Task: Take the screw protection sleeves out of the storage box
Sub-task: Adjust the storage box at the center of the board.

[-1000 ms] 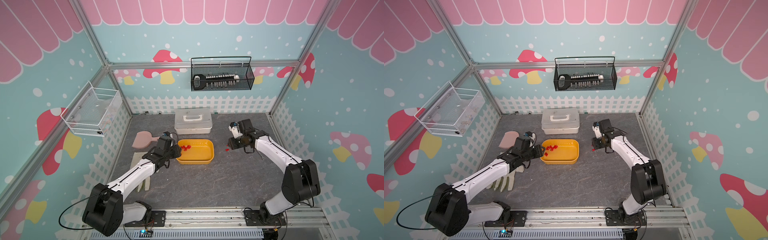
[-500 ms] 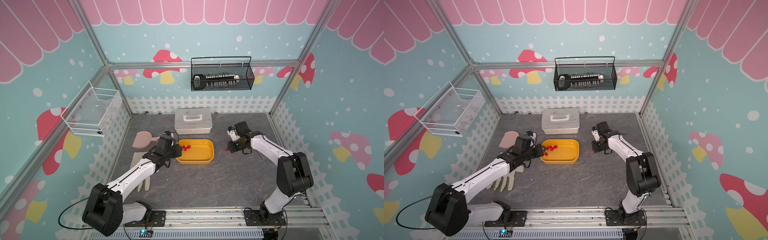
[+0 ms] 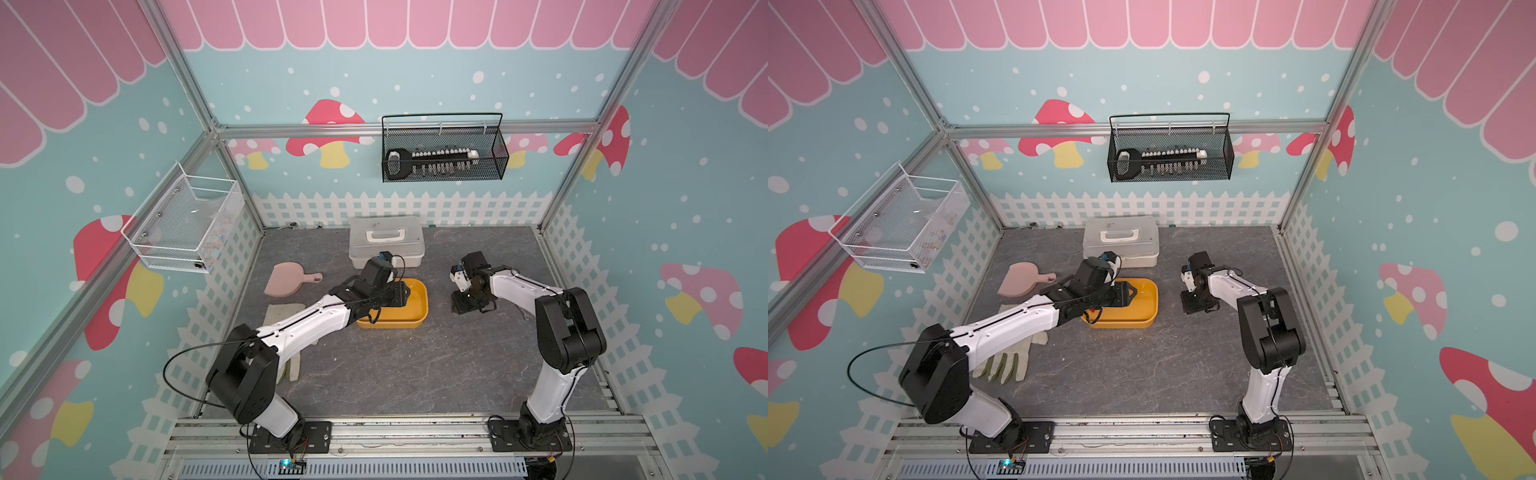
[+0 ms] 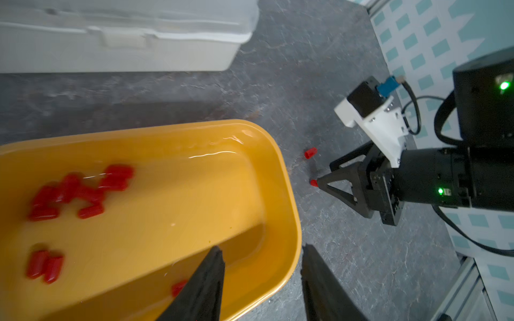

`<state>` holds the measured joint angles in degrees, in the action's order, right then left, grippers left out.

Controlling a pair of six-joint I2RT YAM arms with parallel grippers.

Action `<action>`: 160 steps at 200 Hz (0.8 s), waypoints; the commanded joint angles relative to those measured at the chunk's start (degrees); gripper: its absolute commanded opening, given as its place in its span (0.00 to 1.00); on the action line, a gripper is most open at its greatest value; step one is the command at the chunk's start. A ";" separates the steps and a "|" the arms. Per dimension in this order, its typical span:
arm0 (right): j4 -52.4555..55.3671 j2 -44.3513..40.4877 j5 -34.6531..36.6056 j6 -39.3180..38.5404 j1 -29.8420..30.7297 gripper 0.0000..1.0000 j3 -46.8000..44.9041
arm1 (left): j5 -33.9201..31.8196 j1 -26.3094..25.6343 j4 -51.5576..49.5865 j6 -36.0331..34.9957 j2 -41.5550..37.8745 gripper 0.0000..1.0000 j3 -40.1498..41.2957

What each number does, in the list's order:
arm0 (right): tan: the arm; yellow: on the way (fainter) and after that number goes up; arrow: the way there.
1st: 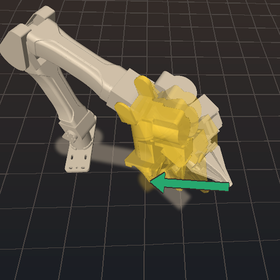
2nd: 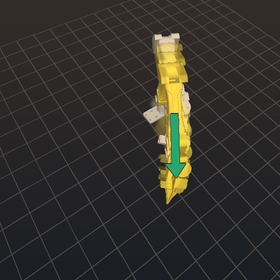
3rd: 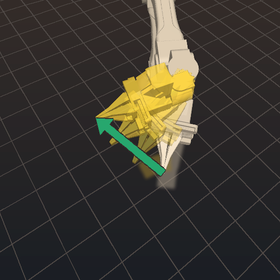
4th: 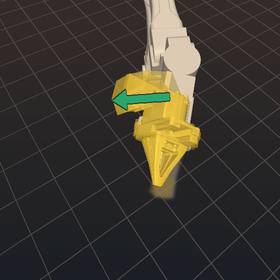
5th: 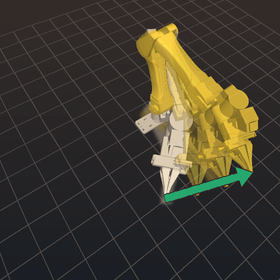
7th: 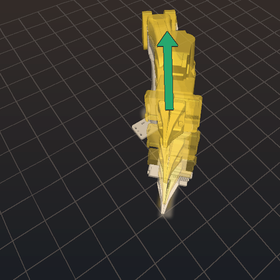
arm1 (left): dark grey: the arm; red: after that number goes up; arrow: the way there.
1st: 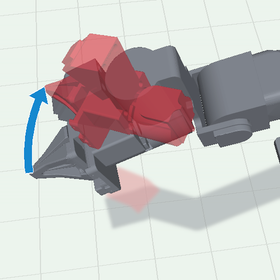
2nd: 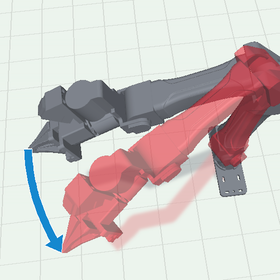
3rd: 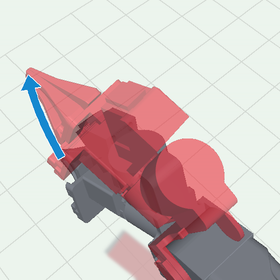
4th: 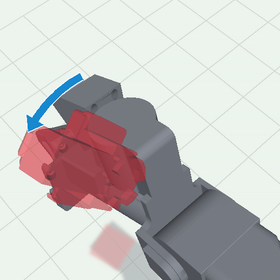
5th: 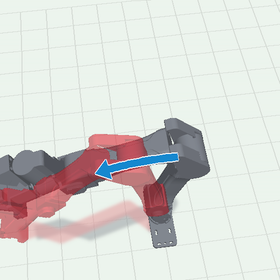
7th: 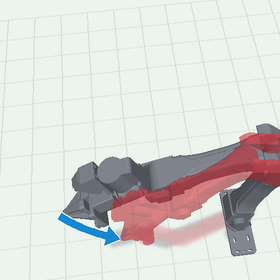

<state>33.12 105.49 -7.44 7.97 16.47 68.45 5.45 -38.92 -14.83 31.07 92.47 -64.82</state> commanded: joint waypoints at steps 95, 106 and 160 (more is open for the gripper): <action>1.63 0.15 -3.53 0.22 -5.16 0.47 -0.22 | 1.03 -8.52 1.46 3.36 14.56 0.48 -11.88; 1.77 0.15 -3.46 -0.10 -5.43 0.47 -0.41 | 1.17 -8.63 1.49 3.38 14.91 0.48 -12.13; 1.72 -0.33 -3.14 -0.41 -5.90 0.47 -0.55 | 1.31 -8.81 1.34 3.47 15.32 0.48 -12.90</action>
<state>33.69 105.91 -10.35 8.14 10.85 68.38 6.26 -47.07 -13.87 34.28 107.42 -76.03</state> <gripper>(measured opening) 0.472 0.483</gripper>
